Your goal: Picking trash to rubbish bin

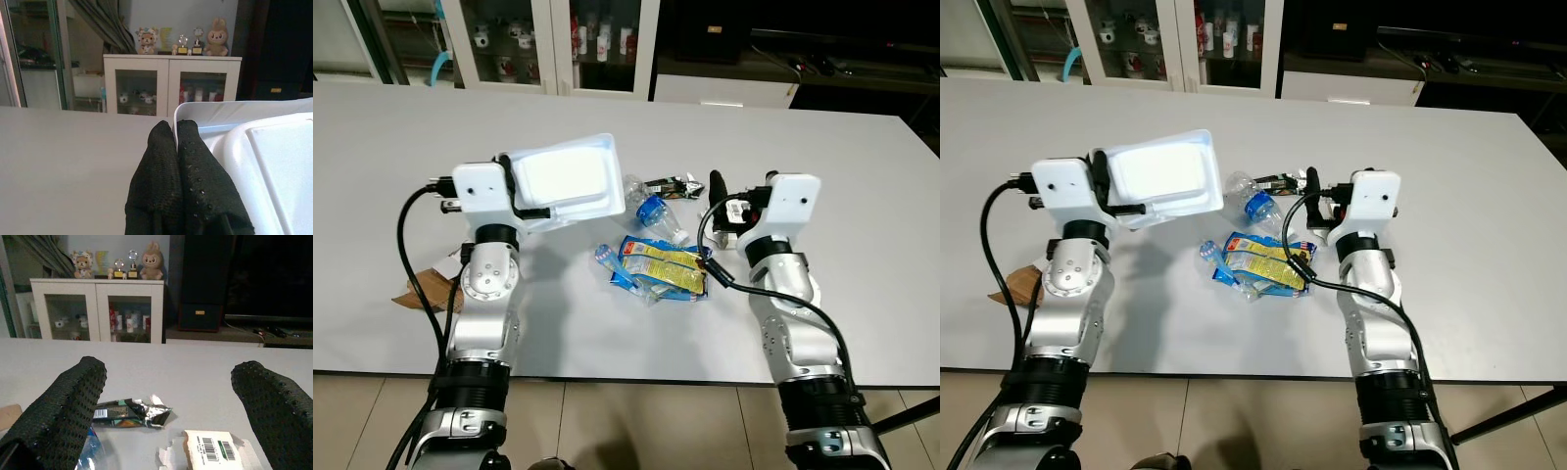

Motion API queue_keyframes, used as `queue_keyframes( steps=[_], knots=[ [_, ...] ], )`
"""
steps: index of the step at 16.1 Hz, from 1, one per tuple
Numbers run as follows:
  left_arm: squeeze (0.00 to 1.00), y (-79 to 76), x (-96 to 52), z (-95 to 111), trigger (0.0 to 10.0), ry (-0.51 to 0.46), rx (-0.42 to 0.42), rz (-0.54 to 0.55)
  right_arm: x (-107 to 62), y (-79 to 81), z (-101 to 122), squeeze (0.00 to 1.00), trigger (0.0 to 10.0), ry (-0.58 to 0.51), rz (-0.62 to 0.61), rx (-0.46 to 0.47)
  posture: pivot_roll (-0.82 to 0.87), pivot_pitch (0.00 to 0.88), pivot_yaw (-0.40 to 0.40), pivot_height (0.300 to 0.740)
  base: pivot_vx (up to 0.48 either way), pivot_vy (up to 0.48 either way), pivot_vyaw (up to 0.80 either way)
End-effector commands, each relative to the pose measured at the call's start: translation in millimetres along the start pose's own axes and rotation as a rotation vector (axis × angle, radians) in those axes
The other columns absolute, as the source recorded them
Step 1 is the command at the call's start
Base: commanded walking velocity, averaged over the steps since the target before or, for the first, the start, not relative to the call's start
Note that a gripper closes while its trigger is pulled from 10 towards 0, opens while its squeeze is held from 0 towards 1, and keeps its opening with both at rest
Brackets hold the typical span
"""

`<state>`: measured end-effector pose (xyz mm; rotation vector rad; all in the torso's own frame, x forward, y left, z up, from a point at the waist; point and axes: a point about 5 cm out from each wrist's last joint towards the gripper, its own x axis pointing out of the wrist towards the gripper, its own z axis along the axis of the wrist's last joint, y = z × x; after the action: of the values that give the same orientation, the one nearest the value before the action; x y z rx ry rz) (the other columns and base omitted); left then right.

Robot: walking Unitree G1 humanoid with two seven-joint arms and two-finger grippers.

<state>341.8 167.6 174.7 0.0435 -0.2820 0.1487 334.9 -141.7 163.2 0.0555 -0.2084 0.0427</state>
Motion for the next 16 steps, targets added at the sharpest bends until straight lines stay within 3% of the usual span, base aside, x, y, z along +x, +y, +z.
queue_keyframes(
  steps=[1,7,16],
  knots=[
    [0.0,-6.2,0.2,3.9,10.0,-0.025,-0.005,0.003,3.7,-0.7,2.9,0.0,10.0,-0.021,-0.024,-0.001,0.0,0.042,-0.045,0.74,0.0,0.0,0.0],
    [0.0,-8.8,-0.5,0.6,10.0,-0.014,-0.008,-0.003,2.9,-1.4,0.8,0.0,10.0,-0.032,-0.029,-0.006,-0.01,0.019,-0.046,0.74,0.0,0.0,0.0],
    [0.0,-12.7,-3.5,1.2,10.0,-0.024,-0.005,-0.024,-0.1,1.9,-3.3,0.0,10.0,-0.029,-0.017,-0.001,-0.01,0.0,-0.043,0.74,-0.288,0.0,0.0]
  ],
)
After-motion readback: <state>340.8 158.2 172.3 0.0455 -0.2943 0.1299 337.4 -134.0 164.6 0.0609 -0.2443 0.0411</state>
